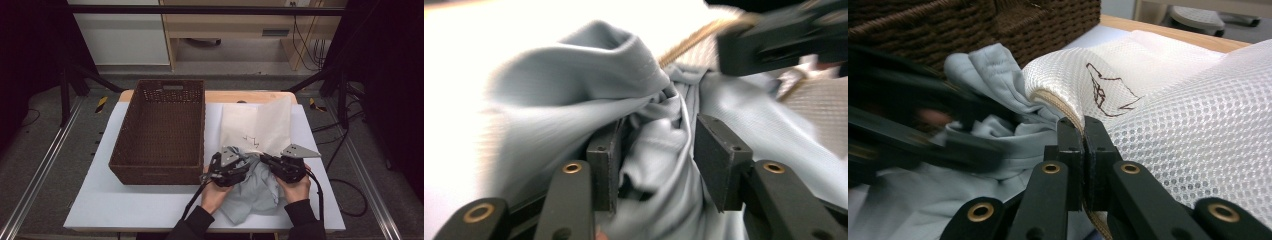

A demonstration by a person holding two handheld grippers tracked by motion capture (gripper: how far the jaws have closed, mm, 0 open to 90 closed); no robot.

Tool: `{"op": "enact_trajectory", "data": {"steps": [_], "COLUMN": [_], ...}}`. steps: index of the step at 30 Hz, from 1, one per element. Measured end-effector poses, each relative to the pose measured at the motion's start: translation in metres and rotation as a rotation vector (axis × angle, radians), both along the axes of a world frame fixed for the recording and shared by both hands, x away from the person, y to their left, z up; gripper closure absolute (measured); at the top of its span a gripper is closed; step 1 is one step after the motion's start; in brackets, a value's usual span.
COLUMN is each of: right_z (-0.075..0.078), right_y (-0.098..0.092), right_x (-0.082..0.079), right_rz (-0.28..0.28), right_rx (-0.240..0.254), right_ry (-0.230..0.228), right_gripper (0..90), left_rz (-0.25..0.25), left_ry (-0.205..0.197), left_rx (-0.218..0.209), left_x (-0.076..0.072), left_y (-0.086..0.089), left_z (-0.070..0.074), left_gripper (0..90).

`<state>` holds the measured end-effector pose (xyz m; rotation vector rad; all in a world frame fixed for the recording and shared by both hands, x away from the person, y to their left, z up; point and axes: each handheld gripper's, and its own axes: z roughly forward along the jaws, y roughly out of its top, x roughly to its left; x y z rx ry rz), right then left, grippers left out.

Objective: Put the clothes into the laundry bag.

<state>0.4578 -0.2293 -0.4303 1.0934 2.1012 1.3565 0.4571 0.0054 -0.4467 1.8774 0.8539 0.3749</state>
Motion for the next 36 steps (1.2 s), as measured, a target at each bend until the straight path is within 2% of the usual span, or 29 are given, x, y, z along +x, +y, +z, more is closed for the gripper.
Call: {"op": "enact_trajectory", "data": {"steps": [2,4,6,7,8,10,11,13,15,17,19,22,25,27,29,32,36], "right_z": [0.0,-0.001,-0.001,-0.001,-0.001,-0.001,-0.001,-0.001,-0.001,-0.001,-0.001,-0.002,-0.002,-0.002,-0.002,-0.002,-0.002], "right_y": [0.001,0.001,0.001,0.001,0.001,0.001,0.0,0.0,0.0,0.0,0.0,0.001,0.002,0.002,0.003,0.004,0.006], "right_x": [0.0,0.001,0.001,0.001,0.001,0.001,0.001,0.0,0.001,0.001,0.001,0.001,0.001,0.002,0.002,0.003,0.003], "right_rz": [-0.004,-0.008,-0.01,-0.01,-0.009,-0.006,-0.006,-0.005,-0.004,-0.002,0.001,0.001,0.006,0.009,0.01,0.018,0.036], "right_rx": [-0.006,-0.008,-0.014,-0.017,-0.022,-0.026,-0.025,-0.026,-0.027,-0.026,-0.027,-0.029,-0.028,-0.024,-0.022,-0.002,0.023], "right_ry": [-0.002,-0.002,0.001,-0.002,-0.003,-0.005,-0.003,-0.003,-0.002,0.002,0.004,0.008,0.011,0.013,0.012,0.017,0.024], "right_gripper": [88.3,88.3,88.3,88.3,88.2,88.2,88.2,88.1,88.1,88.1,88.1,88.1,88.2,88.2,88.3,88.4,88.5], "left_rz": [0.003,0.014,0.019,0.033,0.055,0.056,0.061,0.057,0.074,0.07,0.056,0.035,0.0,-0.018,-0.039,-0.062,-0.079], "left_ry": [0.005,-0.014,-0.039,-0.065,-0.087,-0.097,-0.092,-0.054,-0.028,0.008,0.049,0.083,0.116,0.13,0.141,0.132,0.093], "left_rx": [-0.006,0.014,0.06,0.097,0.151,0.189,0.192,0.187,0.219,0.248,0.241,0.198,0.182,0.154,0.12,0.063,0.041], "left_x": [-0.005,-0.009,-0.011,-0.012,-0.012,-0.008,-0.005,0.003,0.01,0.015,0.019,0.02,0.02,0.016,0.011,-0.005,-0.019], "left_y": [0.011,0.015,0.014,0.012,0.009,0.004,0.002,-0.001,-0.006,-0.01,-0.013,-0.012,-0.008,-0.004,-0.003,-0.005,-0.019], "left_z": [0.008,0.015,0.021,0.023,0.025,0.026,0.027,0.025,0.021,0.014,0.006,-0.002,-0.005,-0.006,-0.006,-0.008,-0.007], "left_gripper": [50.7,48.1,43.3,40.5,38.2,32.5,31.6,31.1,30.9,31.0,33.1,45.2,67.5,76.1,78.2,78.8,78.9]}}
